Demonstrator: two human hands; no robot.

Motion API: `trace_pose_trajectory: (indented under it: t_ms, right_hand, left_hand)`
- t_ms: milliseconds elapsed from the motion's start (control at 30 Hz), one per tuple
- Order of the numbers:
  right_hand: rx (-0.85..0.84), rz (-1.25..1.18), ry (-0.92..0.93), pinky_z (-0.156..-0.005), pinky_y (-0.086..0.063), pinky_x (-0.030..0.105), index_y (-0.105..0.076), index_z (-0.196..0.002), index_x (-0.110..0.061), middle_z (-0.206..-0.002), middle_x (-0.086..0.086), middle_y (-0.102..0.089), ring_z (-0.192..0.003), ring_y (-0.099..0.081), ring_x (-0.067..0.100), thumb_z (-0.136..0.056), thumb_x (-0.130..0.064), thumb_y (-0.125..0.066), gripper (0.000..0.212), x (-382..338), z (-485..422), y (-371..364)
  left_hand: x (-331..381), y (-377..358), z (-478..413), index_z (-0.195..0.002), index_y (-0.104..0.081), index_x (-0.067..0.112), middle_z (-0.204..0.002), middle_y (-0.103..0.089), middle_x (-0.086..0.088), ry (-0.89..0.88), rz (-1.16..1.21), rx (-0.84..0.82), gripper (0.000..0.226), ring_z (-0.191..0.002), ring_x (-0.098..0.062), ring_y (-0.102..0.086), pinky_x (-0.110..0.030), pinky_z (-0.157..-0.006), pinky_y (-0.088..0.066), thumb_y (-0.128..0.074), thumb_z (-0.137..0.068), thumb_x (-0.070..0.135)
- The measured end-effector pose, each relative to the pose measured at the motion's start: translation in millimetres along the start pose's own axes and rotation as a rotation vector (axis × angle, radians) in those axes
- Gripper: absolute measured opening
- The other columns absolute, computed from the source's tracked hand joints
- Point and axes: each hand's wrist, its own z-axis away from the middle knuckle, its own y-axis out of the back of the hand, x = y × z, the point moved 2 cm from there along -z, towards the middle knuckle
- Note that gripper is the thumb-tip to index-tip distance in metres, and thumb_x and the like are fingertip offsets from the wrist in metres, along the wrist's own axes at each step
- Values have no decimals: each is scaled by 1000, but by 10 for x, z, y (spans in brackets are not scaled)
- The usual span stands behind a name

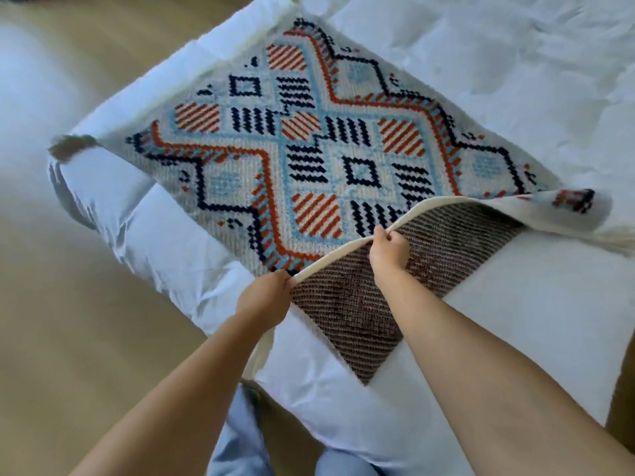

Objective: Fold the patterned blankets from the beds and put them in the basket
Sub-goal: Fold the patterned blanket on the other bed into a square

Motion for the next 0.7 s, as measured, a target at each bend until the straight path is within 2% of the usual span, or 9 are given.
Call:
trace_pose_trajectory:
  t_ms: [100, 133, 233, 300, 400, 467, 567, 700]
  right_hand:
    - [7, -54, -25, -77, -53, 41, -57, -115, -1, -100, 12, -61, -86, -61, 27, -95, -35, -47, 40, -299, 0, -466]
    - [18, -67, -24, -77, -53, 41, -57, -115, -2, -99, 13, -61, -87, -61, 29, -95, -34, -47, 40, -404, 2, -619]
    - [60, -79, 7, -66, -49, 36, -59, -101, -4, -88, 12, -58, -77, -58, 27, -96, -32, -45, 32, -721, -7, -1061]
    - [81, -67, 25, -66, -46, 35, -54, -92, -8, -88, 12, -57, -77, -56, 26, -97, -32, -42, 28, -912, -23, -1337]
    - [78, -66, 46, -70, -48, 36, -57, -102, -7, -95, 10, -58, -84, -58, 25, -97, -31, -40, 29, -1160, -95, -1774]
    - [69, -71, 42, -66, -49, 36, -58, -107, -5, -93, 9, -60, -79, -58, 23, -97, -29, -41, 32, -1302, -168, -2051]
    - [48, -74, 39, -54, -40, 29, -58, -96, -4, -77, 5, -56, -61, -50, 16, -97, -29, -41, 30, -1527, -330, -2498]
    - [-4, -53, 17, -58, -40, 33, -57, -94, -1, -73, 7, -54, -62, -50, 20, -97, -30, -41, 33, -1880, -497, -3125]
  left_hand:
    - [-297, 332, -322, -83, -45, 12, -76, -51, -4, 23, 19, 34, 22, -68, -23, -49, -32, -58, -38, -31, -98, 20]
    - [-400, 462, -425, -83, -45, 12, -76, -51, -5, 20, 20, 42, 21, -68, -24, -49, -32, -58, -38, -31, -98, 20]
    - [-736, 857, -722, -88, -43, 12, -77, -52, -6, -13, -16, 59, 19, -73, -28, -53, -35, -60, -41, -31, -98, 22]
    - [-955, 1125, -949, -91, -41, 12, -73, -51, -5, -38, -18, 71, 21, -69, -28, -53, -36, -60, -41, -28, -99, 26]
    - [-1224, 1474, -1343, -92, -42, 12, -71, -51, -5, -62, -37, 81, 24, -60, -23, -47, -32, -52, -36, -27, -100, 29]
    - [-1383, 1674, -1580, -94, -43, 11, -70, -51, -5, -56, -54, 76, 24, -61, -25, -49, -32, -53, -37, -28, -100, 29]
    - [-1636, 1951, -1961, -95, -43, 13, -70, -52, -4, -37, -86, 50, 24, -62, -25, -52, -33, -53, -40, -28, -100, 30]
    - [-1985, 2285, -2381, -93, -42, 13, -76, -55, -6, 28, -102, 29, 23, -64, -26, -53, -33, -52, -38, -28, -100, 31]
